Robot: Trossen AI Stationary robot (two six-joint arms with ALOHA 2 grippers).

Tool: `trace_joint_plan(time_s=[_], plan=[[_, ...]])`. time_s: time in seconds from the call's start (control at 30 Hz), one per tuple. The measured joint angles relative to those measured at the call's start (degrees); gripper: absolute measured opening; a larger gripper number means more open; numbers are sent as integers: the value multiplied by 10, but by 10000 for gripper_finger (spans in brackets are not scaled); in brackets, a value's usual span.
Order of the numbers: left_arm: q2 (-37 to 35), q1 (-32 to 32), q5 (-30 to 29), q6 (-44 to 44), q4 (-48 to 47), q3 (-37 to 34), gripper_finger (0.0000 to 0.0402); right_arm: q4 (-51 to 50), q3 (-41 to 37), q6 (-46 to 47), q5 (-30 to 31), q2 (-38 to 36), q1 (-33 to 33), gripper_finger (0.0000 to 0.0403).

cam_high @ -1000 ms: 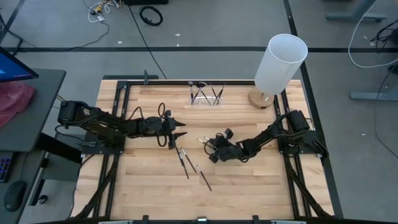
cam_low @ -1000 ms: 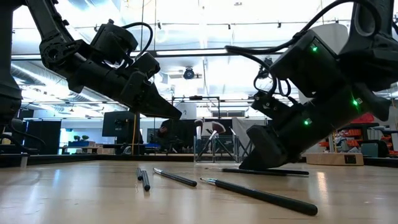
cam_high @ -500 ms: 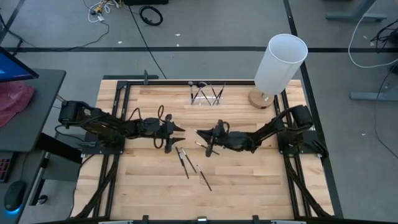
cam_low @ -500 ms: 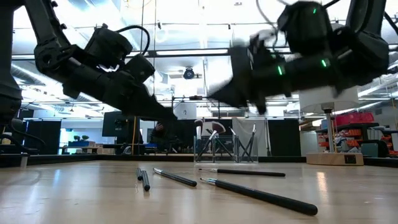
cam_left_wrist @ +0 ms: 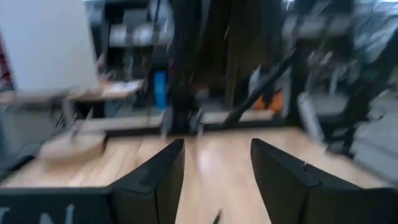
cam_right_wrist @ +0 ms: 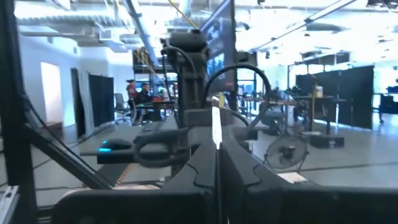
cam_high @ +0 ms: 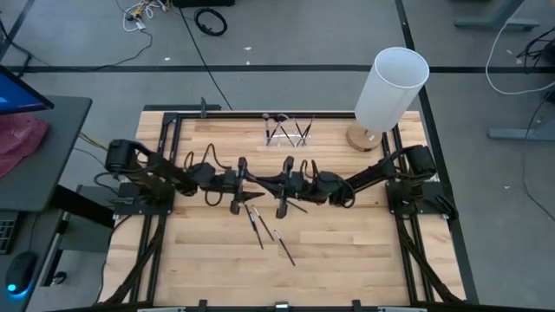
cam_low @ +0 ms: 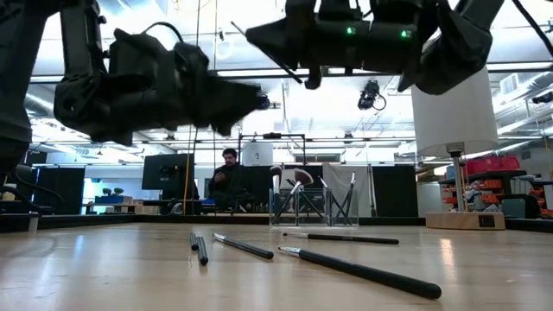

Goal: Pick & Place Makeup Supplies
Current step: Put the black makeup brush into the transparent organizer

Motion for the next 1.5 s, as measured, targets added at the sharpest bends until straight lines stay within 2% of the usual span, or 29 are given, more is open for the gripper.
trace_joint_plan(time_s=[0.1, 0.33, 0.63, 0.87, 1.13, 1.5], plan=[[6, 0, 16, -10, 45, 5, 181, -3, 0, -1, -5, 0, 0, 8], [7, -7, 17, -12, 50, 44, 144, 5, 0, -10, -6, 0, 0, 8], [7, -15, 21, -10, 49, 66, 82, 14, 0, -15, -20, -2, 1, 8], [7, -15, 30, -8, 51, 66, 14, 9, 1, -17, -20, -2, 1, 8], [7, -16, 33, -3, 31, 57, 11, -41, 1, 4, -19, -3, 3, 31], [8, -16, -17, -39, -66, -3, 11, -241, 1, 138, -17, 0, 6, 118]])
